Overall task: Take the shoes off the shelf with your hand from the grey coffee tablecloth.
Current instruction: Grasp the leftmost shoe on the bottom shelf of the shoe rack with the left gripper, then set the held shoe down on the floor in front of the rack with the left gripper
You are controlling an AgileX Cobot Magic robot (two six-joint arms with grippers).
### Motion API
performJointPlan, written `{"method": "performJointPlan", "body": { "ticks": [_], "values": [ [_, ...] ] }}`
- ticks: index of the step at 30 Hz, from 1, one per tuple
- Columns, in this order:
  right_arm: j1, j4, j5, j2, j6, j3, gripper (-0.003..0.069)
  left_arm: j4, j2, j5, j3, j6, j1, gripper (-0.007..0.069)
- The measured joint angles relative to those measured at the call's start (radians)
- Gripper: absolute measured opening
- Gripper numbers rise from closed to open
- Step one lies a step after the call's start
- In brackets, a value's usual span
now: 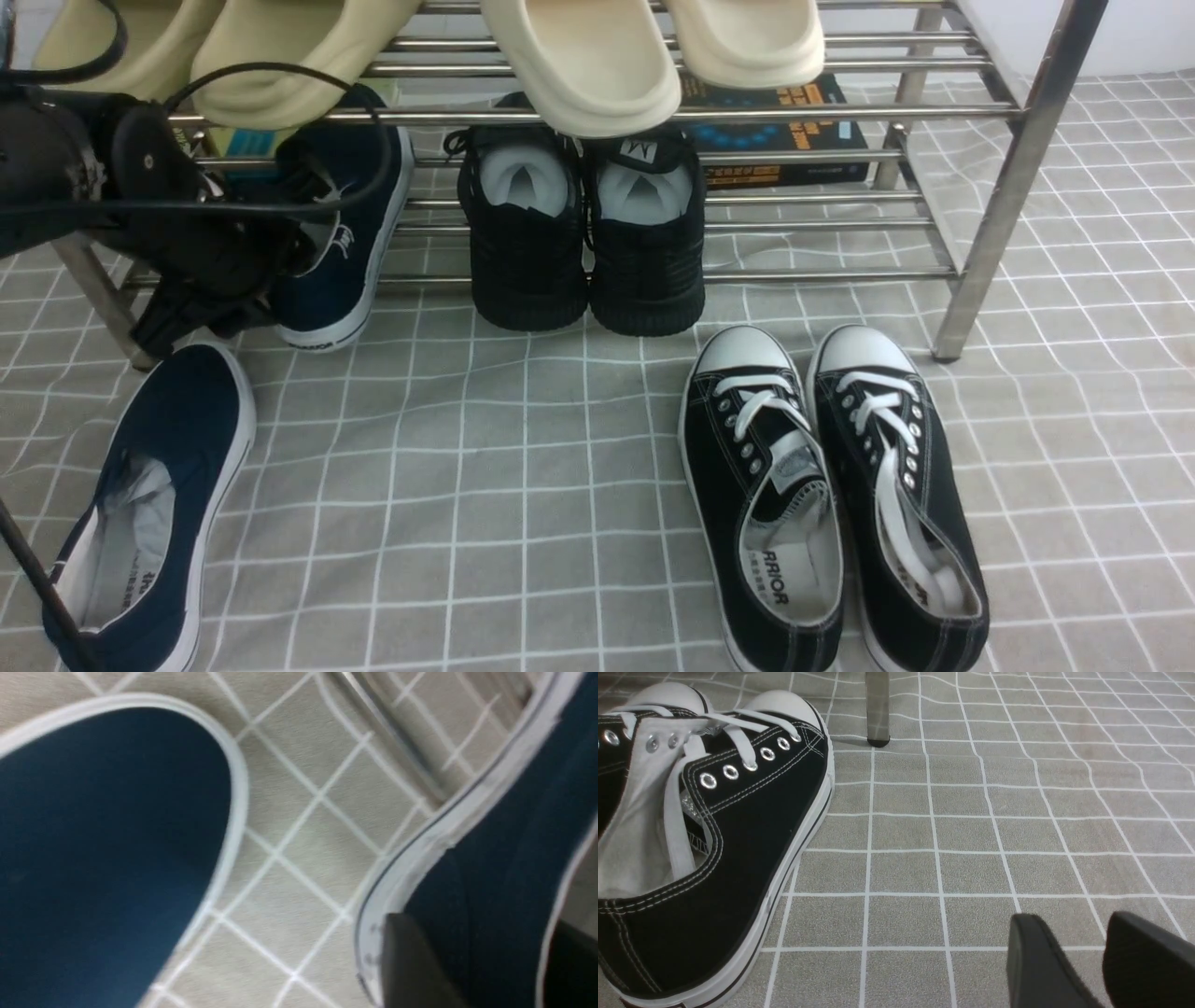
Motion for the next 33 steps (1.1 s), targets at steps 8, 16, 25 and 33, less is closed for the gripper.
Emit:
{"method": "performJointPlan", "body": {
  "ticks": [8, 16, 25, 33],
  "values": [
    [0.0, 0.0, 0.0, 0.0, 0.0, 0.0, 0.0239, 0.032, -0.009, 0.153, 0.0, 0.098, -0.03, 0.0052],
    [0.0, 0.0, 0.0, 0.0, 0.0, 0.0, 0.0239, 0.102, -0.071, 0.384, 0.005, 0.057, -0.133, 0.005],
    [0.0, 0.0, 0.0, 0.0, 0.0, 0.0, 0.0239, 0.233, -0.15, 0.517, 0.091, -0.102, -0.228, 0.0049],
    [0.0, 0.0, 0.0, 0.0, 0.0, 0.0, 0.0239, 0.255, -0.214, 0.544, 0.265, -0.287, -0.271, 0.0048]
  ]
}}
